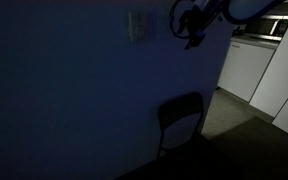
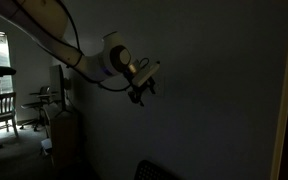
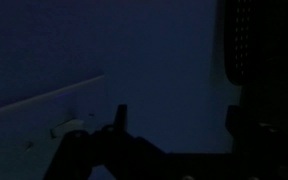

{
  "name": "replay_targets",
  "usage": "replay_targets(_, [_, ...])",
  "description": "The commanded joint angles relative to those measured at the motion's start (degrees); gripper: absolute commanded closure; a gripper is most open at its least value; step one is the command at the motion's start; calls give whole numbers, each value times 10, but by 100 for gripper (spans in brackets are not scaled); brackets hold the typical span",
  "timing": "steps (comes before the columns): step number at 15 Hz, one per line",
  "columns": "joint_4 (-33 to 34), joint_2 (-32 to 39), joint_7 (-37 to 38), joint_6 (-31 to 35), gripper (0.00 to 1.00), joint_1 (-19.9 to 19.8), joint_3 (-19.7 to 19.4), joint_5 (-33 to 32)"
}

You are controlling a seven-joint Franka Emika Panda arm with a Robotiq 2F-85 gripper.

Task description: Turn on the light switch on the right

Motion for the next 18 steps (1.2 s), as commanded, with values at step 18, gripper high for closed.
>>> replay_targets(18, [65,66,-63,39,0,-10,-3,17])
